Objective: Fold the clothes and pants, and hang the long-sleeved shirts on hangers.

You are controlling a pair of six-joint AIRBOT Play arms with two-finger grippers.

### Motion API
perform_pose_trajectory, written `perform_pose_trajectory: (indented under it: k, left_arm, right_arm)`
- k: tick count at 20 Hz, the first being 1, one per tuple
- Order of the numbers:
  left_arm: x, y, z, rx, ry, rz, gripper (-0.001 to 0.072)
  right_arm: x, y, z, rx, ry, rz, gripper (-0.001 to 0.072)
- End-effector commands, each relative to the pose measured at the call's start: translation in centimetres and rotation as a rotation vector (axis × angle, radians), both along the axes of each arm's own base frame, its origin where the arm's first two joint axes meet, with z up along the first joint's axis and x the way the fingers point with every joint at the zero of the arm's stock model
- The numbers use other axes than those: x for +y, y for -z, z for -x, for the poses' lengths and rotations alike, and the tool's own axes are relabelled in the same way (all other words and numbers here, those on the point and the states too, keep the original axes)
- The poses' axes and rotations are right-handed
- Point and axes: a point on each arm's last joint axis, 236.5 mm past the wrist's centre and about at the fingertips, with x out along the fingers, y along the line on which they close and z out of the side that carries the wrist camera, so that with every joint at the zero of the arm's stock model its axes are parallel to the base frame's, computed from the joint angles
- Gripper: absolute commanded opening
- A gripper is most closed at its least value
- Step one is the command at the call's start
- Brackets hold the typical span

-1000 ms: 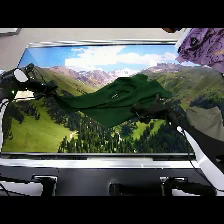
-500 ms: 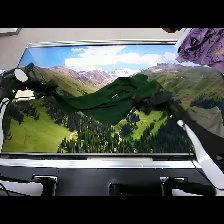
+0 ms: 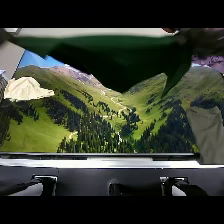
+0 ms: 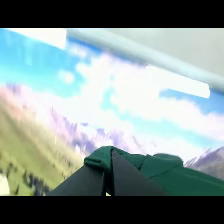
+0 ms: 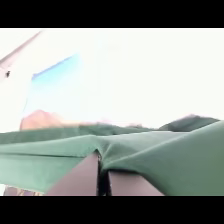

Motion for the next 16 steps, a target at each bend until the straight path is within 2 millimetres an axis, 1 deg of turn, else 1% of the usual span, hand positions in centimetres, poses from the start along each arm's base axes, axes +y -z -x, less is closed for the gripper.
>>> perform_pose_trajectory:
  k: [1,2,3,4,5,6,7,8,9,10,11,13,14,15,16]
  left_arm:
    - [-0.8,-10.4,10.0,-0.244,-0.007,-0.054,0.0018]
    - [-1.0,-11.9,12.7,-0.283,-0.007,-0.062,0.0018]
    - [-1.1,-13.1,15.2,-0.318,-0.018,-0.076,0.0018]
    - [-0.9,-14.0,17.6,-0.346,-0.036,-0.081,0.0018]
    - [-0.5,-14.5,19.1,-0.358,-0.065,-0.079,0.0017]
    - [0.1,-14.7,20.2,-0.363,-0.097,-0.083,0.0017]
    - [0.7,-14.6,20.6,-0.358,-0.12,-0.093,0.0017]
    - [1.1,-14.3,20.3,-0.345,-0.135,-0.103,0.0017]
    - [1.3,-13.8,19.5,-0.326,-0.137,-0.105,0.0017]
    - [1.5,-12.7,17.9,-0.291,-0.134,-0.107,0.0017]
    - [1.6,-11.2,16.0,-0.242,-0.128,-0.111,0.0017]
    - [2.2,-6.7,11.0,-0.113,-0.116,-0.121,0.0017]
    - [2.5,-3.8,8.1,-0.039,-0.105,-0.123,0.0017]
    - [2.7,-1.0,5.3,0.028,-0.099,-0.118,0.0017]
    - [2.9,2.4,2.2,0.099,-0.08,-0.123,0.0017]
  right_arm:
    - [0.4,-6.0,9.6,-0.07,-0.052,0.097,0.0026]
    - [0.7,-6.7,11.9,-0.081,-0.06,0.095,0.0026]
    - [1.0,-7.3,13.7,-0.096,-0.066,0.1,0.0026]
    - [1.0,-7.9,15.1,-0.109,-0.062,0.094,0.0026]
    - [1.1,-8.3,16.1,-0.116,-0.057,0.08,0.0026]
    - [1.2,-8.4,16.3,-0.099,-0.048,0.049,0.0026]
    - [1.3,-8.0,16.2,-0.067,-0.046,0.023,0.0026]
    - [1.3,-7.2,15.7,-0.038,-0.051,0.029,0.0026]
    - [1.2,-6.3,14.8,0.0,-0.055,0.033,0.0026]
    - [1.2,-5.0,13.5,0.048,-0.061,0.036,0.0026]
    - [1.1,-3.4,12.0,0.101,-0.069,0.044,0.0026]
    - [0.9,0.9,8.1,0.233,-0.082,0.044,0.0026]
    - [0.7,3.5,6.1,0.3,-0.09,0.044,0.0026]
    - [0.6,6.4,4.0,0.365,-0.1,0.05,0.0026]
    - [0.6,10.0,1.8,0.437,-0.112,0.048,0.0026]
